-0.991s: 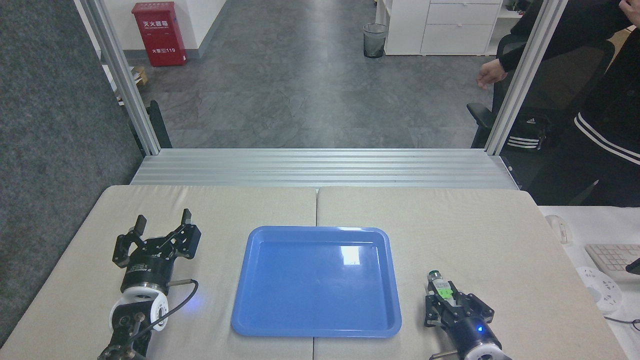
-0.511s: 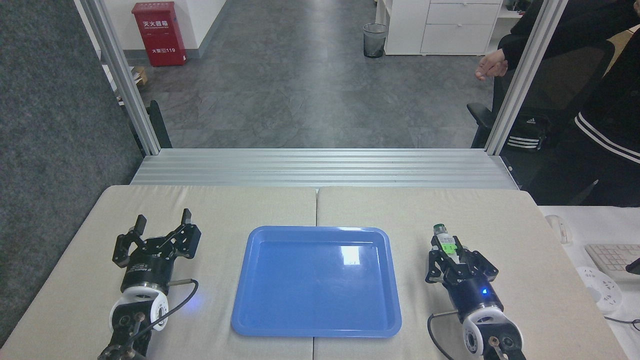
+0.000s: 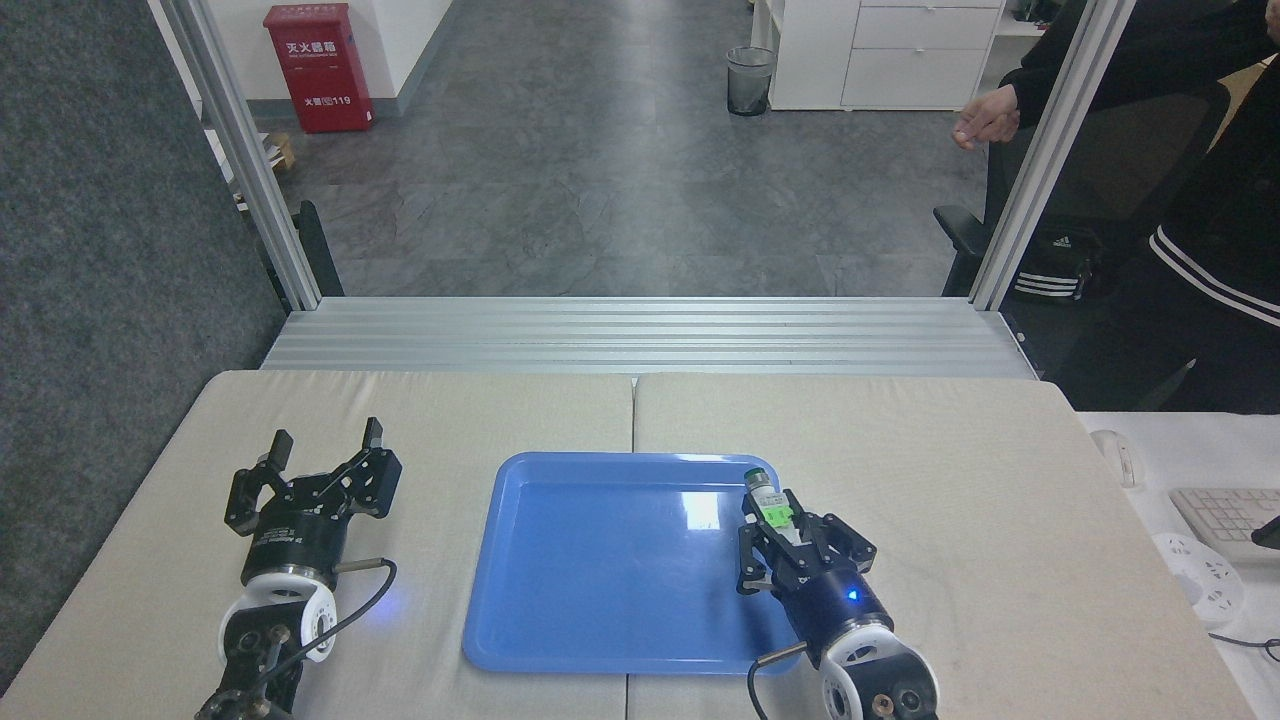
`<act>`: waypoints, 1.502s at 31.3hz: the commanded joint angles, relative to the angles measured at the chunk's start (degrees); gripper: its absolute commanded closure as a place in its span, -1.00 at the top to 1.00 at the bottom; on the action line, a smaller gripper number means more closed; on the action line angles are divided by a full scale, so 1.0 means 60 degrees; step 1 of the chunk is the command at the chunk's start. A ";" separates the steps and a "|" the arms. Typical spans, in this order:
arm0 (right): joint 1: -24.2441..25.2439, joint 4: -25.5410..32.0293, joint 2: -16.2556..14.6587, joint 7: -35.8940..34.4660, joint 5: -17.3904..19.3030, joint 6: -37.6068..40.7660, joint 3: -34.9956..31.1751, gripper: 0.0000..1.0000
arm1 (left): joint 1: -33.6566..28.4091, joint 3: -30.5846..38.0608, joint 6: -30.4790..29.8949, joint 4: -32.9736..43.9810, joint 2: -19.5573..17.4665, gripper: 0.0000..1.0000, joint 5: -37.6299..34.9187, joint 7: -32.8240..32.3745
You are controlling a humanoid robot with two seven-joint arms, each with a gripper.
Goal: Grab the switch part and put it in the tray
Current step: 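Carry the held switch part over the blue tray with the right gripper, then lower the switch part into the tray and open the right gripper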
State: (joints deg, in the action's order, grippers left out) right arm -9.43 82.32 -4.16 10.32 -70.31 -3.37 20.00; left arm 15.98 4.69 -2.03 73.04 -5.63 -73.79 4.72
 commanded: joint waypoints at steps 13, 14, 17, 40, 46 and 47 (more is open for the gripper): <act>0.0077 -0.1620 0.1500 0.1048 -0.0880 -0.0025 0.1281 -0.63 | -0.0012 -0.0006 0.0002 0.0000 0.0000 1.00 -0.0007 0.0005; 0.0077 -0.1620 0.1500 0.1048 -0.0880 -0.0039 0.1281 -0.44 | -0.0012 -0.0006 0.0002 0.0000 0.0000 1.00 -0.0007 0.0005; 0.0063 -0.1635 0.1514 0.1048 -0.0865 -0.0054 0.1164 0.21 | -0.0012 -0.0006 0.0002 0.0000 0.0000 1.00 -0.0007 0.0005; -0.1329 -0.0536 -0.0549 -0.1031 0.0526 -0.0157 -0.1588 0.93 | -0.0027 0.0053 0.0002 0.0000 -0.0014 1.00 0.0037 0.0020; -0.1227 -0.0653 -0.1370 -0.1676 0.1126 0.1569 -0.3447 0.93 | -0.0027 0.0082 0.0002 0.0000 -0.0058 1.00 0.0051 0.0034; -0.1226 -0.0726 -0.1430 -0.1676 0.1156 0.1717 -0.3726 0.93 | -0.0041 0.0096 0.0002 0.0000 -0.0073 1.00 0.0051 0.0034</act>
State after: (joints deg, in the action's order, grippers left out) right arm -15.96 77.15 -2.17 2.07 -66.75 1.12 15.05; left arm 15.82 4.87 -2.03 73.07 -5.67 -73.64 4.80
